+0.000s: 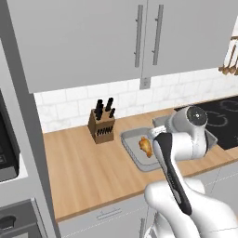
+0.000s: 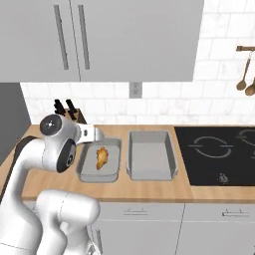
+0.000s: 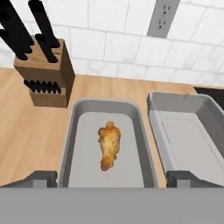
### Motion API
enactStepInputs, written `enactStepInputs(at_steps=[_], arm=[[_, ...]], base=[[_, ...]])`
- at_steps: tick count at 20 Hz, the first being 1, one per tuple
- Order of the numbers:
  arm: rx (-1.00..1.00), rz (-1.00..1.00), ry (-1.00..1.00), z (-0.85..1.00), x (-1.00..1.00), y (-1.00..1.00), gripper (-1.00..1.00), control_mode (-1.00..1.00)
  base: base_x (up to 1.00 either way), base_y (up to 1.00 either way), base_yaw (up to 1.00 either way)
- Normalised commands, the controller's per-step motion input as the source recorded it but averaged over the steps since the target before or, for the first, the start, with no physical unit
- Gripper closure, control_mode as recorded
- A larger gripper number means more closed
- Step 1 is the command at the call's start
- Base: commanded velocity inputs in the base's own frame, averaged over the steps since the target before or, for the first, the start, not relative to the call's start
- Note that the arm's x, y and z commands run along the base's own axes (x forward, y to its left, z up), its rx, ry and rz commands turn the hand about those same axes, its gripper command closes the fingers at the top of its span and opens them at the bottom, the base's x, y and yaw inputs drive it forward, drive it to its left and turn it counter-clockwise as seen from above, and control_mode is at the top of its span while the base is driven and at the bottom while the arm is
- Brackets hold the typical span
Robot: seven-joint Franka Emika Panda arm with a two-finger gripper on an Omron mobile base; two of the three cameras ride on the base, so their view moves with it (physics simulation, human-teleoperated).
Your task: Place one bell pepper and one chicken drumstick in each tupperware on the nearby counter, to pack two identical lunches.
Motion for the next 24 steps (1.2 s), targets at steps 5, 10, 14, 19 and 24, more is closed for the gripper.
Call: enactStepInputs(at_steps=[5, 10, 14, 19, 24], arm=[[0.0, 0.0, -0.03, 0.07, -0.2, 0.0, -1.0, 1.0], [0.0, 0.0, 0.0, 0.0, 0.0, 0.0, -1.0, 1.0], [0.0, 0.0, 0.0, 0.0, 0.0, 0.0, -1.0, 1.0], [0.0, 0.0, 0.0, 0.0, 0.0, 0.0, -1.0, 1.0], [0.0, 0.0, 0.0, 0.0, 0.0, 0.0, -1.0, 1.0]], base=[[-0.8, -0.13, 0.0], [-1.0, 0.05, 0.0], [-0.96, 0.92, 0.0], [-0.53, 1.0, 0.0], [-0.08, 1.0, -0.01]])
